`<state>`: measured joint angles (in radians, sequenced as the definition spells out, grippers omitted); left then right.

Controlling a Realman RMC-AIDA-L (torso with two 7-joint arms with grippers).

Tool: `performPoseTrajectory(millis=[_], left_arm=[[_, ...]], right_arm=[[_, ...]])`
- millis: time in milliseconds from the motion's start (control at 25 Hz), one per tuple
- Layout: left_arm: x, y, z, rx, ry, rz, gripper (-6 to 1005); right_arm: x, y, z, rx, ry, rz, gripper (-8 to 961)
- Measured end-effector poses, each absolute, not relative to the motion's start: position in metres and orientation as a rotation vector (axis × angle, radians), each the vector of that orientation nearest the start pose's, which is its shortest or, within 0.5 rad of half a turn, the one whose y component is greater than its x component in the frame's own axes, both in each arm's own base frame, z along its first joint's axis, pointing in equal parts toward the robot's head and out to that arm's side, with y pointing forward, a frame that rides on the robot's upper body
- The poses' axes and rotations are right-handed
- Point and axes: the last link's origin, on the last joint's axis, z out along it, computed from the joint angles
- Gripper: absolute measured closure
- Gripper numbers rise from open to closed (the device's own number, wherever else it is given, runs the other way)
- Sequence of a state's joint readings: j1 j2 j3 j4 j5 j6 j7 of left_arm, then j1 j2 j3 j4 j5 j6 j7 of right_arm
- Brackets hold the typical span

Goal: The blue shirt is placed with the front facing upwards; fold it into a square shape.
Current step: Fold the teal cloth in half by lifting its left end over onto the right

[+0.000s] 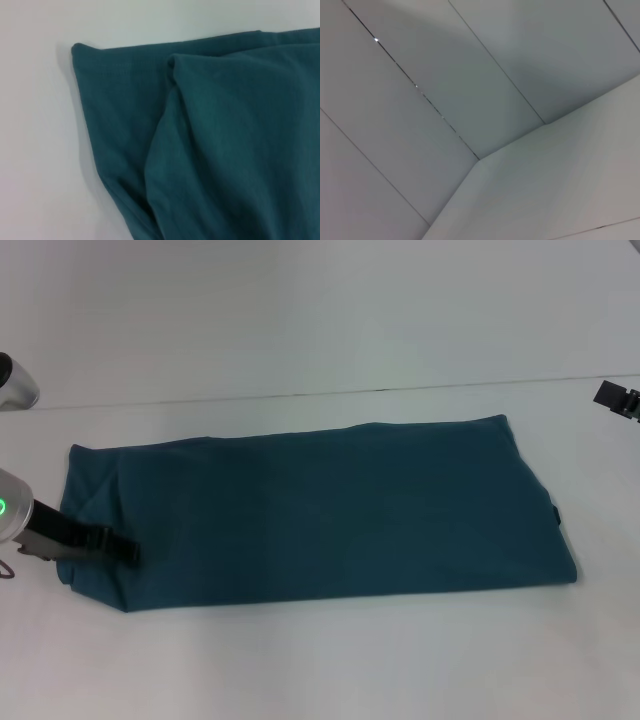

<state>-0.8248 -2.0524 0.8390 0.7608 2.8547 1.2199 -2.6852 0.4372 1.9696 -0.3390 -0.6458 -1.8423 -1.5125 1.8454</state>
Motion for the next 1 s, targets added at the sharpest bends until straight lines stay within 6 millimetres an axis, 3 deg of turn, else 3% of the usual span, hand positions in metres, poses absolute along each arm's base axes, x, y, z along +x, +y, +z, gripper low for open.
performPoseTrajectory(millis=[680,760,1000], left_arm=[[-0.2575,0.4203,0.0176,-2.098,-1.455,0.272,166],[-0.2575,0.4207,0.0177,-2.097,-1.453,0.27,413],[-0.2565,0.4216,0.0187,-2.095,-1.452,0.263,660]], right_arm=[[0.325,0.335,0.1094,-2.008,1.25,1.099,207],[0.3251,0.3349,0.1094,-2.008,1.251,1.099,207],[0.3251,0.3344,0.1093,-2.01,1.251,1.101,207]])
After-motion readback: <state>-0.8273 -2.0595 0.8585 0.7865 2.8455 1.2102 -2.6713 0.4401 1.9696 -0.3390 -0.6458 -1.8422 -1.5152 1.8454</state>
